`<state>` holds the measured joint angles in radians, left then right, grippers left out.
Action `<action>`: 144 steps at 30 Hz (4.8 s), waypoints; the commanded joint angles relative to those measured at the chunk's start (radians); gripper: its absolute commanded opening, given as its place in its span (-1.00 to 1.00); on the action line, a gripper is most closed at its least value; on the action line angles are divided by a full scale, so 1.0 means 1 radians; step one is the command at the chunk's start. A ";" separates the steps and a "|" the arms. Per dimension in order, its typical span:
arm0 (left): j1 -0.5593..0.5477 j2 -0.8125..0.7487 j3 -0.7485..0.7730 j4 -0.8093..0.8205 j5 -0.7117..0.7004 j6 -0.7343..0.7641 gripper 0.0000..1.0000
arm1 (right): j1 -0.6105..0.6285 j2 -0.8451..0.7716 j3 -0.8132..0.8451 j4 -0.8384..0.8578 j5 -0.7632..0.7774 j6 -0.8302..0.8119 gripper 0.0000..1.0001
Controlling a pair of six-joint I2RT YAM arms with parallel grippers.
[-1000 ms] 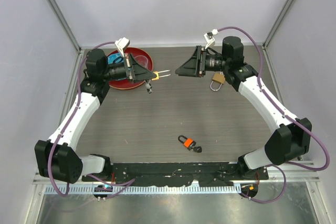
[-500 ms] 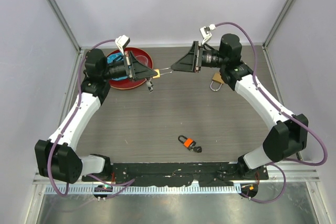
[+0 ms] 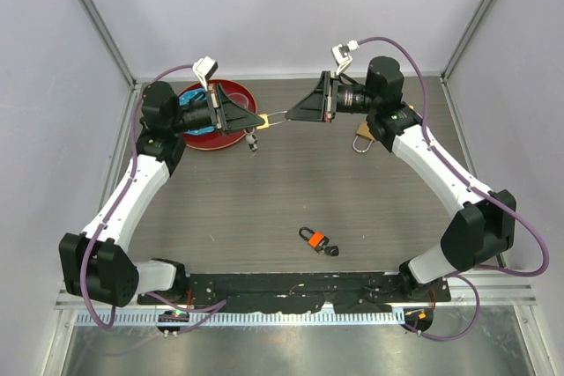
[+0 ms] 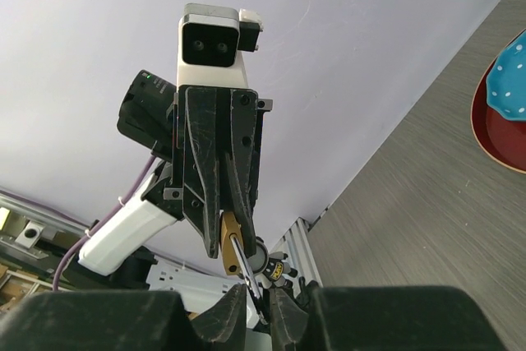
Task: Lock with the key
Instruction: Lock the lock.
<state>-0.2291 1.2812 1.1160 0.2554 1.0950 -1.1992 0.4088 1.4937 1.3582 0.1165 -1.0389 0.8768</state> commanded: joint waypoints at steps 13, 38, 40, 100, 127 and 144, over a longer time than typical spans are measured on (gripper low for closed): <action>-0.003 -0.005 0.013 0.085 0.057 -0.036 -1.00 | 0.004 -0.033 0.028 0.026 -0.009 -0.027 -0.96; -0.079 0.058 0.050 0.122 -0.023 -0.022 -1.00 | 0.061 -0.029 0.039 0.023 0.028 -0.007 -0.96; -0.085 0.064 0.051 0.130 -0.040 -0.023 -1.00 | 0.064 -0.030 0.038 0.018 0.031 -0.012 -0.97; -0.144 -0.049 -0.114 0.206 -0.486 -0.040 -1.00 | -0.077 -0.121 -0.028 0.074 0.387 0.137 0.72; -0.141 -0.068 -0.185 0.406 -0.564 -0.154 -1.00 | 0.082 0.109 0.153 0.233 0.376 0.235 -0.13; -0.139 -0.051 -0.192 0.407 -0.541 -0.154 -1.00 | 0.104 0.135 0.147 0.239 0.332 0.257 -0.97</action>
<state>-0.3725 1.2491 0.9203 0.6098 0.5465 -1.3556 0.5018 1.6180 1.4635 0.2863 -0.6708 1.1114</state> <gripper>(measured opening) 0.080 0.159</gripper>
